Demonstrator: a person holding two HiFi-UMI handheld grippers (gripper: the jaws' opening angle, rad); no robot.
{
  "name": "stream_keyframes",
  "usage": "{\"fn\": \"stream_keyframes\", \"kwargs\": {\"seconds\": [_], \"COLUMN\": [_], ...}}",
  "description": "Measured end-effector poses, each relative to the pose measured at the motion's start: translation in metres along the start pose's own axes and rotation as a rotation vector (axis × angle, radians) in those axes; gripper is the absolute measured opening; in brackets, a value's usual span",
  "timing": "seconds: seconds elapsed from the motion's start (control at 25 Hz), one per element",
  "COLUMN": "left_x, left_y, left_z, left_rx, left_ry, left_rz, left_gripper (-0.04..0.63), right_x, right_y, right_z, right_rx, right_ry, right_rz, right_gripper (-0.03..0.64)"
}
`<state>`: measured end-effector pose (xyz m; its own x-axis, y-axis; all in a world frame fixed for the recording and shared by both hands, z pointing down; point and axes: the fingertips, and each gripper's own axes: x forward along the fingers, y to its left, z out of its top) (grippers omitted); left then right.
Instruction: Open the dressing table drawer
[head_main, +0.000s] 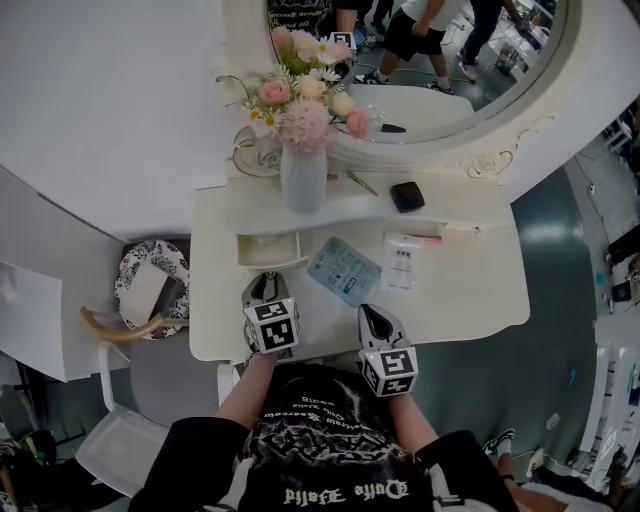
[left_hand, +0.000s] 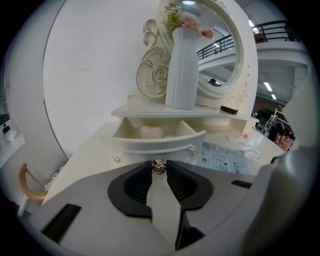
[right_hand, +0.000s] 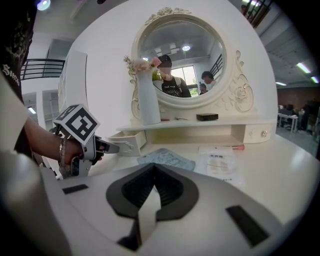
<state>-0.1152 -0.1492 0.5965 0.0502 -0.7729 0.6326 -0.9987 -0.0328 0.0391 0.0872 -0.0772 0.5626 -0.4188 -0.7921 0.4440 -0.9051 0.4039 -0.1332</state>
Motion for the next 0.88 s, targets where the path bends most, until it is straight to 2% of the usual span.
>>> {"fn": "stream_keyframes", "kwargs": {"seconds": [0.2, 0.88], "left_x": [-0.0005, -0.0023], "left_y": [0.0004, 0.0005], "left_z": [-0.0006, -0.0026], "left_rx": [-0.025, -0.024], "left_ry": [-0.003, -0.023], "left_rz": [0.005, -0.003], "left_gripper": [0.103, 0.103], "right_x": [-0.0009, -0.0076], "right_y": [-0.0018, -0.0021], "right_z": [-0.0015, -0.0058], "right_rx": [-0.001, 0.003], "right_ry": [0.005, 0.006], "right_rz": [-0.008, -0.020], "right_gripper": [0.011, 0.011]}}
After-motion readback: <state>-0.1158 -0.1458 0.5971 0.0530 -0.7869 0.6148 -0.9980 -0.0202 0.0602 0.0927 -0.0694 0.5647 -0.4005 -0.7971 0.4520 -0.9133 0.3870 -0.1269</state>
